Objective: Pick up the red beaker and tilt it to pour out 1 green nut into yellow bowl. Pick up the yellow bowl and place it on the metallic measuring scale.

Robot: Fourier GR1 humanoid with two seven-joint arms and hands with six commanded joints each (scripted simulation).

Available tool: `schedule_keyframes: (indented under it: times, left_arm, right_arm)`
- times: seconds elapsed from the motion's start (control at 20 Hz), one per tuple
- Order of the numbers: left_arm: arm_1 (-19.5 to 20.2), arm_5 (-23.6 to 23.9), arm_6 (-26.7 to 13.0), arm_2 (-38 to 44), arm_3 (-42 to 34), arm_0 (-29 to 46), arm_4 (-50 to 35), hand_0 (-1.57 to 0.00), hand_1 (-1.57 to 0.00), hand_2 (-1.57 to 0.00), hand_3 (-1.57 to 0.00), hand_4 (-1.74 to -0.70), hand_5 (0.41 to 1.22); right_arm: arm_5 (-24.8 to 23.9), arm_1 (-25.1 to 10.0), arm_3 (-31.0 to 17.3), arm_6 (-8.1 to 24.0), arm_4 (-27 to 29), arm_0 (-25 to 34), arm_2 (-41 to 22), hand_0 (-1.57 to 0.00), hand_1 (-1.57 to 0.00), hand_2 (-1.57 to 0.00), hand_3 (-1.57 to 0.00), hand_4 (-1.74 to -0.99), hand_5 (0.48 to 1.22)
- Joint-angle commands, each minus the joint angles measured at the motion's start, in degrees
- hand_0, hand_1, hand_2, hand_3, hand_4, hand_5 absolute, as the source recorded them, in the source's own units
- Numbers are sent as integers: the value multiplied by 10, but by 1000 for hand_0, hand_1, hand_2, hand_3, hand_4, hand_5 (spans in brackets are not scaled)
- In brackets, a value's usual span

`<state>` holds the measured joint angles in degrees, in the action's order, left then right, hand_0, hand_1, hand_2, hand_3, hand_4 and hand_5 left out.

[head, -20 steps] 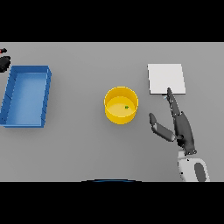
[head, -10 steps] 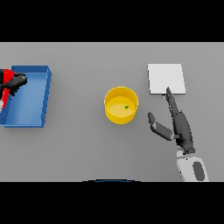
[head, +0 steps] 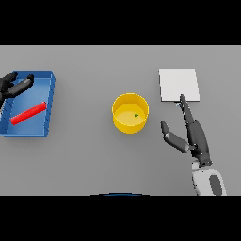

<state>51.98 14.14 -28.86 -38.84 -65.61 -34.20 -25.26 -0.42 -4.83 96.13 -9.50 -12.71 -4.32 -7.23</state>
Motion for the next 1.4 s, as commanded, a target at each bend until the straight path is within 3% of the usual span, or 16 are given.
schedule_keyframes:
  times: [0.0, 0.2, 0.3, 0.45, 0.6, 0.85, 1.05, 1.15, 1.35]
  left_arm:
    - [-3, 4, 6, 1, 9, -5, 5, -167, -147, -140, -118, -724, 647]
    - [0, 35, 27, 5, 2, 0, 17, -68, -60, -57, -48, -708, 658]
    - [1, 46, 46, 14, -1, 4, 14, -43, -38, -36, -30, -711, 674]
    - [1, 57, 48, 13, -6, 5, 18, -22, -19, -18, -15, -710, 689]
    - [-9, 55, 63, 14, -8, 7, 12, -11, -9, -9, -7, -719, 670]
    - [-15, 49, 61, 15, -1, -1, 7, -3, -2, -2, -2, -715, 669]
    - [-10, 50, 57, 16, -11, 6, 2, -1, 0, 0, 0, -714, 682]
    - [-8, 47, 59, 21, -6, 5, -1, 0, 0, 0, 0, -719, 684]
    - [-11, 45, 75, 23, -4, 12, -4, 1, 1, 1, 1, -722, 688]
  right_arm:
    - [-1, 0, 0, 1, -2, 0, -1, 1, 1, 1, 1, -1164, 688]
    - [-12, 0, 5, 22, -25, -1, -8, 1, 1, 1, 1, -1175, 672]
    - [-8, -12, 9, 26, -47, 6, -20, 1, 1, 1, 1, -1146, 691]
    - [40, -57, 4, 16, -72, 38, -42, 1, 1, 1, 1, -1153, 728]
    - [77, -117, -16, 47, -152, 103, -82, 1, 1, 1, 1, -1204, 708]
    - [139, -184, -55, 11, -281, 213, -181, 1, 1, 1, 1, -1232, 702]
    - [188, -207, -99, -15, -327, 284, -230, 1, 1, 1, 1, -1213, 705]
    - [203, -210, -121, -30, -344, 314, -252, 1, 1, 1, 1, -1212, 705]
    - [232, -196, -183, -29, -376, 361, -295, 1, 1, 1, 1, -1223, 704]
